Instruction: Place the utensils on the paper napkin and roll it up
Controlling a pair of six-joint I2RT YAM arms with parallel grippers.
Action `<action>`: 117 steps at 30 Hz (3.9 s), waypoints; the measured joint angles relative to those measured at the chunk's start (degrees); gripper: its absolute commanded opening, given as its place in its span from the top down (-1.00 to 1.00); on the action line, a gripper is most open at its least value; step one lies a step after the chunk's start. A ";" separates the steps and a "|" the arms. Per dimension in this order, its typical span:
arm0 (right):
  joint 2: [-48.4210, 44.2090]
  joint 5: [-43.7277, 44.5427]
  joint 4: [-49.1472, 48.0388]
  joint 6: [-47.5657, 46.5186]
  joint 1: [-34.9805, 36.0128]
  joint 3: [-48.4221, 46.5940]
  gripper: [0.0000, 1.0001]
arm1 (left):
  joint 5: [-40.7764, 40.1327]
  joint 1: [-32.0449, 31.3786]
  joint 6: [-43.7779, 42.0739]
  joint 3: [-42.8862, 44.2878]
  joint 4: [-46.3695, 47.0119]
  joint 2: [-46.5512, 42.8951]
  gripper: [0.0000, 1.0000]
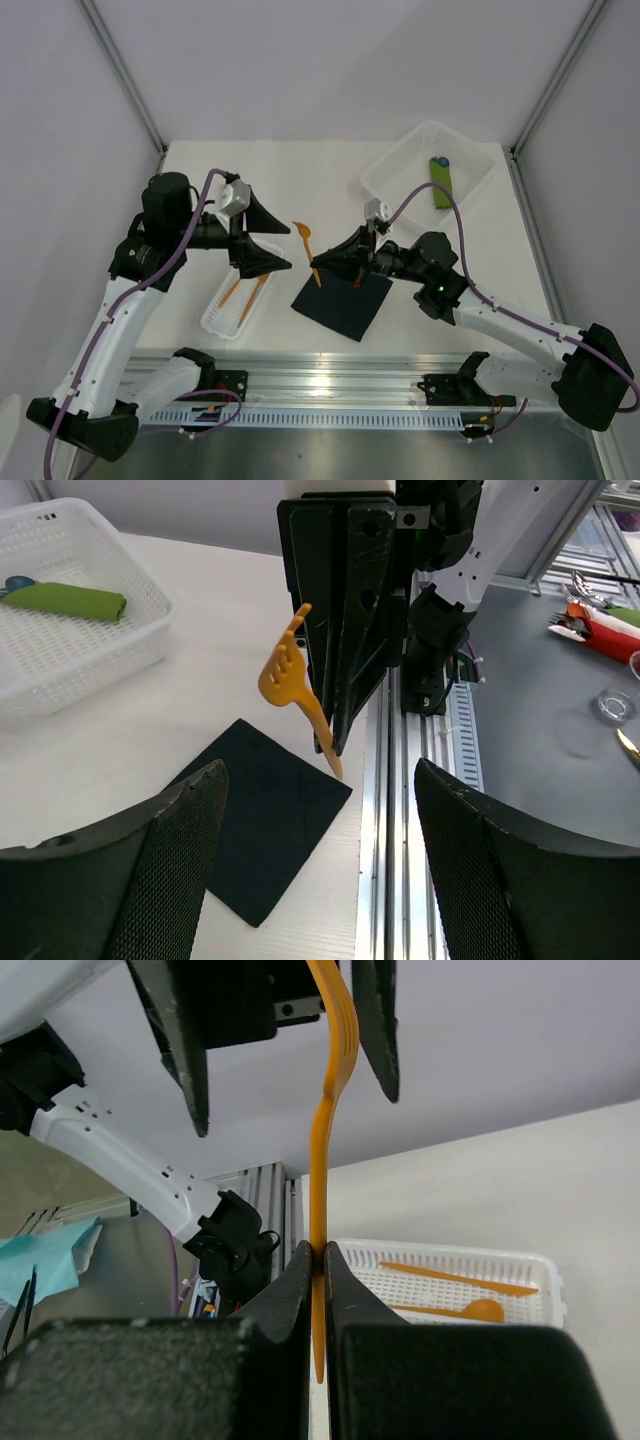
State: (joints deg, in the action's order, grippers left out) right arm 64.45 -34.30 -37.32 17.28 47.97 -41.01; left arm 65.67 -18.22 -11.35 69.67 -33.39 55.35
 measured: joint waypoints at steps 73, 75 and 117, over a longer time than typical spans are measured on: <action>12.22 65.05 20.39 -8.94 23.23 -21.51 1.00 | -31.50 -7.19 24.46 -0.74 6.69 1.38 0.99; 12.22 64.98 21.00 -8.28 23.17 -21.75 1.00 | -31.56 -7.19 24.44 -0.85 6.73 1.38 0.34; 37.24 46.84 56.76 20.63 4.13 -21.99 1.00 | -61.96 10.47 -2.25 -23.08 5.25 -2.03 -0.99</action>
State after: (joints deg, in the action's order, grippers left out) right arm 101.69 12.53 19.44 37.91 52.10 -63.00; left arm 3.70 -7.75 -13.61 46.59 -28.14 53.32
